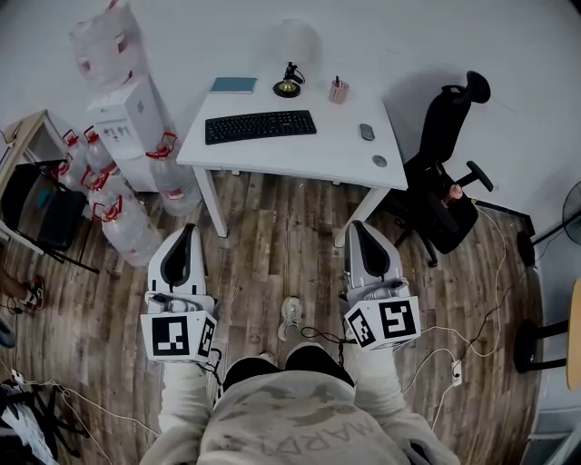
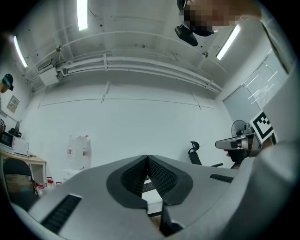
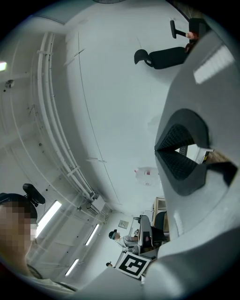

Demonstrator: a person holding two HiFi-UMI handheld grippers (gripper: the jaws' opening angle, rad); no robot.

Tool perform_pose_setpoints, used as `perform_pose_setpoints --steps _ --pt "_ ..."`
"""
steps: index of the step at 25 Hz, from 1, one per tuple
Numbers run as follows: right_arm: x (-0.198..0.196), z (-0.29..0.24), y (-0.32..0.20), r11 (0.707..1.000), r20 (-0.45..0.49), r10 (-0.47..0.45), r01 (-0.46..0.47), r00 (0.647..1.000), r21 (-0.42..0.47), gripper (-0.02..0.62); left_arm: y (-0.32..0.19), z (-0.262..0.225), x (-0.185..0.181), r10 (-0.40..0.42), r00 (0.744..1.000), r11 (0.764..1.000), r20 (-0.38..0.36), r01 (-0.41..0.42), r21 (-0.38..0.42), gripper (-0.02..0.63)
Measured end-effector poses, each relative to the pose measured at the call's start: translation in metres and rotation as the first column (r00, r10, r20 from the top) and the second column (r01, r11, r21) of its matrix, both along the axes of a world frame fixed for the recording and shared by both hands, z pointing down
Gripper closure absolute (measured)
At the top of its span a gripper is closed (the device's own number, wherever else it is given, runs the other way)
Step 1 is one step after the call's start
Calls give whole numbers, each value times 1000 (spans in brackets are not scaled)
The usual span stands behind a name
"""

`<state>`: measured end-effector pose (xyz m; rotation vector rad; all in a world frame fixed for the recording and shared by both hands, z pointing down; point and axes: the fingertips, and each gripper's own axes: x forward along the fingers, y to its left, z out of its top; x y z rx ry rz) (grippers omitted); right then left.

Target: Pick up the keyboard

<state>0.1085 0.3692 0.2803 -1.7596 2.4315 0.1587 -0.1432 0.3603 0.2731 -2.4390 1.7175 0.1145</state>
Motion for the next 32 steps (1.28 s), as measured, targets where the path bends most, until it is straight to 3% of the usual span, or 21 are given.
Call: perform_pose_setpoints --steps 5,20,32 --pt "2 4 -42 1000 33 -14 13 999 3 585 -36 5 -1 -19 1000 1000 12 19 -6 600" --pt "3 -9 -215 993 12 -116 116 993 11 584 -186 -11 4 -108 994 994 4 108 11 600" --pt "31 -3 -321 987 -8 -161 161 987 -2 584 -282 -9 28 -169 985 985 -26 169 18 600"
